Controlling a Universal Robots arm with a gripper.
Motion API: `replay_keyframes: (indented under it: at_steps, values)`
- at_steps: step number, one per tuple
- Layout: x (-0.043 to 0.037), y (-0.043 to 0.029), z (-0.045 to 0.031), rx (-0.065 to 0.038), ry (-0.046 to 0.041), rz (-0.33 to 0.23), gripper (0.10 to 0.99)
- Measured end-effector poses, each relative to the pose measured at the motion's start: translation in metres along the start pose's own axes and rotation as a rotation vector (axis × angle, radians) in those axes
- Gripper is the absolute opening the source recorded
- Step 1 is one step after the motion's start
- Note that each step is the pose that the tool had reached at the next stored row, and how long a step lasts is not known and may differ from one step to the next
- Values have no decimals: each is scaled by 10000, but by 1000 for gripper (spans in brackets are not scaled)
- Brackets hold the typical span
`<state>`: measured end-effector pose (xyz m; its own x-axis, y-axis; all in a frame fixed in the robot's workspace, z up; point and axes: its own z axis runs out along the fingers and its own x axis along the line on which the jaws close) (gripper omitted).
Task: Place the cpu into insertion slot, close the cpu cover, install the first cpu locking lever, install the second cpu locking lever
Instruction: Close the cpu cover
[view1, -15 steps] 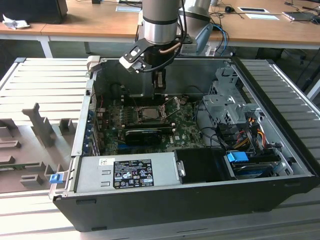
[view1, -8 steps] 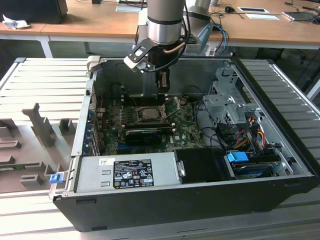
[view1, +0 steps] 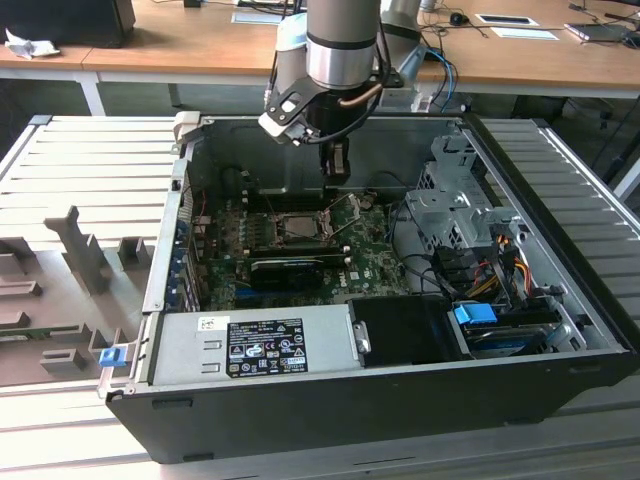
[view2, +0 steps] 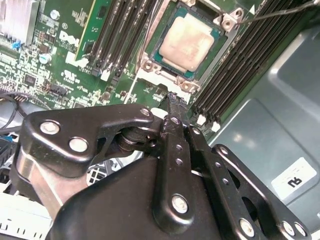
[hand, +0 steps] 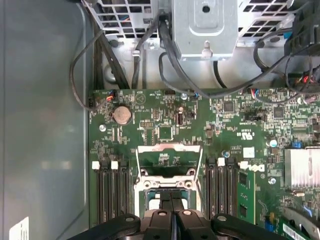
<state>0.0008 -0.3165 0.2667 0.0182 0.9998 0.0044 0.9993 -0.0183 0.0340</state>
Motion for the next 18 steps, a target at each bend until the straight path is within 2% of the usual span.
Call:
replay_keyframes:
  at_steps: [5,11,12,18]
  values:
    - [2,86,2,2,-2,1,106]
    - [5,256,9,10,0,-1,106]
    - [6,306,11,11,0,0,106]
    - [6,330,15,11,-2,0,106]
